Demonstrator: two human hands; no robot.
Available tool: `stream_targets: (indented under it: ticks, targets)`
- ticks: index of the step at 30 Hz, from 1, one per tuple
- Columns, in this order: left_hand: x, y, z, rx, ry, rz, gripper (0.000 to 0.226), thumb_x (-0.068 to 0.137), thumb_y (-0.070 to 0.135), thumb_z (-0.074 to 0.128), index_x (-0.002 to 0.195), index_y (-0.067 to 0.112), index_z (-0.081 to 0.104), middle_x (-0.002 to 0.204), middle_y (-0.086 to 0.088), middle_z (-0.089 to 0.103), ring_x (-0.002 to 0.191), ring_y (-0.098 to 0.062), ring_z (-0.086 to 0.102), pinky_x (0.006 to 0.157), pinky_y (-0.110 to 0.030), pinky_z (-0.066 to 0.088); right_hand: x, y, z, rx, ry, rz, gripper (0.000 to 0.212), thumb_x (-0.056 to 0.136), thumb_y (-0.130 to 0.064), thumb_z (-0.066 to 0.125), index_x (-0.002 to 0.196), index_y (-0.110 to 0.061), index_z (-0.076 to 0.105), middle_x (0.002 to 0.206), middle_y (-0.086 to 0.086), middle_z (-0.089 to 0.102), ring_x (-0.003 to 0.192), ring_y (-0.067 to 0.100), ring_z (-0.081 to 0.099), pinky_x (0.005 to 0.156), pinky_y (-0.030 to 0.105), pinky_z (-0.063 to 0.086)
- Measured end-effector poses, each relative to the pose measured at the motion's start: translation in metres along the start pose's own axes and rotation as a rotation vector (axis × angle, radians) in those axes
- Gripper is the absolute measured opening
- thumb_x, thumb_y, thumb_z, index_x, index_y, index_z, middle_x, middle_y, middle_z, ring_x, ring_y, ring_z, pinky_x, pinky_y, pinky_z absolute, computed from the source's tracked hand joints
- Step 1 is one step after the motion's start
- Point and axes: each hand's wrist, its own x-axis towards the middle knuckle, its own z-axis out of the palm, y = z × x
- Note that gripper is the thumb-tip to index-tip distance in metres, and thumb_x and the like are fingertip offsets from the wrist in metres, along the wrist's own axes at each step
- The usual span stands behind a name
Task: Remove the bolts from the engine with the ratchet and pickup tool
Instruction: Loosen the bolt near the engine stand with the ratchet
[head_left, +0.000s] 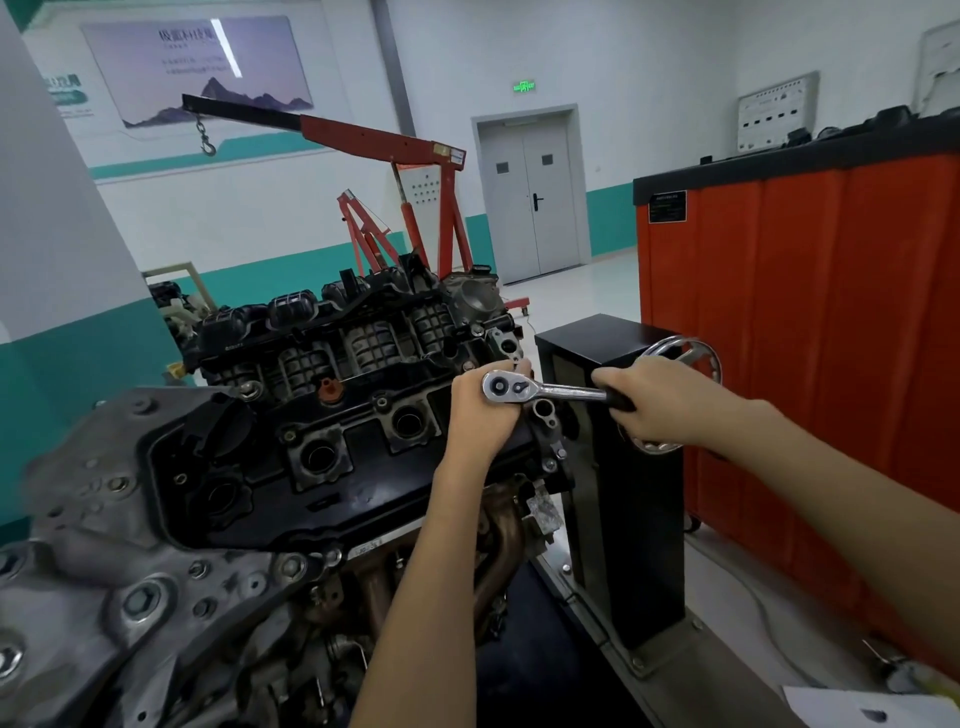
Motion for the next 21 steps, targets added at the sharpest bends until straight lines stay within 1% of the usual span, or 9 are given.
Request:
stream_targets:
  ticks: [2, 5, 9, 11, 13, 15, 18, 20, 21]
  targets:
    - [0.001, 0.001, 0.002, -0.052, 0.063, -0.066, 0.058, 0.095, 0.012, 0.058, 0.049, 0.021, 0.025, 0.040, 0.009, 0.027, 0.045, -0.007, 0.024, 0.050, -0.023, 0.022, -0.006, -0.007, 0.011, 0.119, -0.005, 0.050, 0.011, 0.088, -0.018, 0.057, 0.084, -0.022, 0.047, 0.066, -0.007, 0.047, 0.056, 0.004, 0.047, 0.048, 0.017, 0.031]
    - [0.003, -0.001, 0.007, -0.135, 0.131, -0.098, 0.061, 0.094, 0.008, 0.057, 0.046, 0.028, 0.025, 0.040, 0.012, 0.026, 0.043, -0.005, 0.024, 0.047, -0.020, 0.023, -0.031, -0.046, 0.044, 0.558, 0.003, 0.168, 0.008, 0.085, -0.009, 0.060, 0.085, -0.016, 0.055, 0.070, -0.001, 0.054, 0.055, 0.009, 0.053, 0.050, 0.021, 0.044]
    - [0.000, 0.001, 0.020, -0.128, 0.120, -0.016, 0.063, 0.094, -0.001, 0.056, 0.048, 0.030, 0.024, 0.042, 0.012, 0.025, 0.045, -0.003, 0.022, 0.050, -0.017, 0.020, -0.050, -0.113, 0.078, 1.094, 0.059, 0.355, 0.018, 0.081, -0.001, 0.056, 0.074, -0.017, 0.051, 0.052, -0.005, 0.051, 0.044, 0.010, 0.048, 0.044, 0.024, 0.041]
    - [-0.001, 0.003, 0.023, -0.090, 0.126, 0.028, 0.060, 0.095, 0.002, 0.056, 0.052, 0.028, 0.023, 0.042, 0.012, 0.026, 0.044, -0.002, 0.022, 0.047, -0.015, 0.019, -0.052, -0.124, 0.081, 1.211, 0.067, 0.382, 0.021, 0.082, 0.000, 0.053, 0.073, -0.018, 0.052, 0.044, -0.007, 0.050, 0.036, 0.009, 0.045, 0.038, 0.022, 0.037]
    - [-0.001, -0.001, 0.020, -0.080, 0.110, 0.032, 0.062, 0.092, 0.000, 0.057, 0.048, 0.028, 0.024, 0.041, 0.011, 0.027, 0.044, -0.003, 0.023, 0.047, -0.017, 0.018, -0.051, -0.106, 0.075, 1.054, 0.057, 0.347, 0.020, 0.083, -0.002, 0.056, 0.073, -0.019, 0.054, 0.049, -0.007, 0.052, 0.042, 0.007, 0.046, 0.040, 0.018, 0.038]
    - [0.000, -0.004, 0.013, -0.079, 0.079, 0.009, 0.063, 0.091, -0.001, 0.058, 0.043, 0.027, 0.027, 0.040, 0.011, 0.028, 0.043, -0.004, 0.024, 0.047, -0.017, 0.020, -0.047, -0.073, 0.064, 0.805, 0.009, 0.276, 0.015, 0.084, -0.006, 0.060, 0.078, -0.019, 0.056, 0.064, -0.005, 0.054, 0.050, 0.005, 0.050, 0.044, 0.014, 0.039]
    - [0.000, -0.004, 0.009, -0.054, 0.032, 0.010, 0.060, 0.093, 0.005, 0.060, 0.046, 0.026, 0.028, 0.040, 0.011, 0.030, 0.043, -0.004, 0.027, 0.047, -0.016, 0.022, -0.027, -0.019, 0.037, 0.330, -0.015, 0.140, 0.007, 0.088, -0.016, 0.058, 0.091, -0.020, 0.053, 0.072, -0.002, 0.054, 0.058, 0.011, 0.055, 0.053, 0.023, 0.047]
    - [-0.003, -0.001, 0.010, -0.050, 0.025, 0.015, 0.058, 0.093, 0.006, 0.060, 0.047, 0.023, 0.029, 0.040, 0.011, 0.031, 0.044, -0.004, 0.028, 0.048, -0.016, 0.023, -0.012, 0.003, 0.016, 0.044, 0.052, 0.076, 0.010, 0.089, -0.022, 0.055, 0.088, -0.022, 0.045, 0.067, -0.005, 0.050, 0.058, 0.012, 0.052, 0.054, 0.025, 0.045]
    - [-0.004, 0.001, 0.011, -0.069, 0.047, 0.003, 0.057, 0.094, 0.006, 0.059, 0.047, 0.023, 0.029, 0.041, 0.011, 0.031, 0.044, -0.004, 0.028, 0.048, -0.015, 0.023, -0.007, 0.008, 0.011, -0.016, 0.086, 0.066, 0.014, 0.089, -0.024, 0.054, 0.084, -0.023, 0.040, 0.066, -0.005, 0.048, 0.058, 0.015, 0.050, 0.054, 0.028, 0.043]
